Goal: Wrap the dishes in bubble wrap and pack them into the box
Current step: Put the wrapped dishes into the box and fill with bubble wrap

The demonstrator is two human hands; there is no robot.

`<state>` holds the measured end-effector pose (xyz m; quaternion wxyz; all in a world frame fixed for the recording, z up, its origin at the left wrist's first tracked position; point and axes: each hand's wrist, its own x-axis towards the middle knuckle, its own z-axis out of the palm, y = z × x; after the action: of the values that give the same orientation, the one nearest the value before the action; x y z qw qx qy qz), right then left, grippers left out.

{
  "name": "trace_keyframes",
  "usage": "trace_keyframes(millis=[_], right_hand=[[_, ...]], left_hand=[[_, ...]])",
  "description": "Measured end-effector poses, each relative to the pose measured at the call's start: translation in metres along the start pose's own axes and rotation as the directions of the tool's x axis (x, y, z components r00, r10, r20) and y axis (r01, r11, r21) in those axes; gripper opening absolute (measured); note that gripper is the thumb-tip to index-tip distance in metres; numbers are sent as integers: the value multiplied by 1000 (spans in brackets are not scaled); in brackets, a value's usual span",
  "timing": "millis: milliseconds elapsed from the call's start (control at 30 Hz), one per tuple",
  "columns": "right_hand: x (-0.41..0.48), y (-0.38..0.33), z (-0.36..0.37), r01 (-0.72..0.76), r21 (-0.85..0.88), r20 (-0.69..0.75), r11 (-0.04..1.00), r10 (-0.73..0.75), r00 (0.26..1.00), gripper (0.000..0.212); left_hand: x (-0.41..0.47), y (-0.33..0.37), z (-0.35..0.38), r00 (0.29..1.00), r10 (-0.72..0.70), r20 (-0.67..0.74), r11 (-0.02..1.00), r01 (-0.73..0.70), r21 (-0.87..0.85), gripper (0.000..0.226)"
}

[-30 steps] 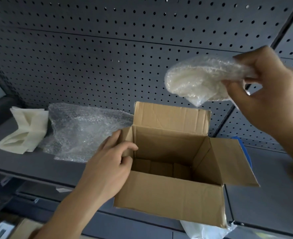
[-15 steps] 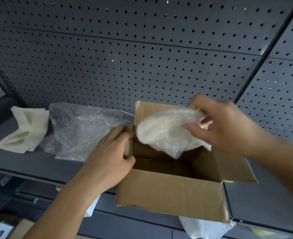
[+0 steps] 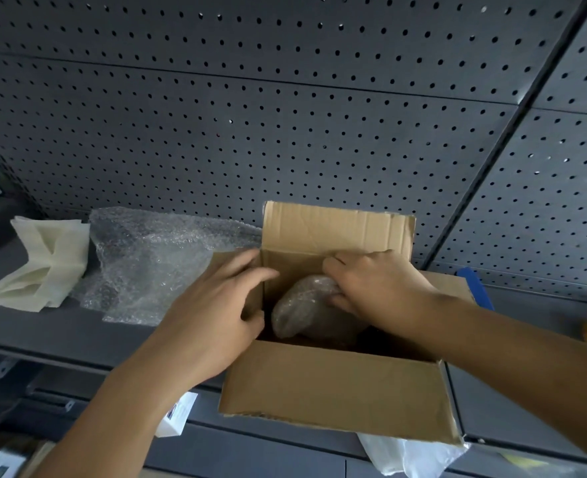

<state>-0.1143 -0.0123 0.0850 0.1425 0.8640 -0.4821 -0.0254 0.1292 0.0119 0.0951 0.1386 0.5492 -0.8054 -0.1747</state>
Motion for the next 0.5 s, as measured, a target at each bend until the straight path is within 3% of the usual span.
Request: trace_keyframes(millis=[233,500], right_hand=[[-2,-3,0,-7,28,66,1000,5,998,38],[-8,3,-30,-31,141,76,989,21,997,44]], left_hand=[[-1,-13,17,999,25,-34,980,-31,-199,60],[1,-15,20,997,37,-64,978,-49,-204,64]])
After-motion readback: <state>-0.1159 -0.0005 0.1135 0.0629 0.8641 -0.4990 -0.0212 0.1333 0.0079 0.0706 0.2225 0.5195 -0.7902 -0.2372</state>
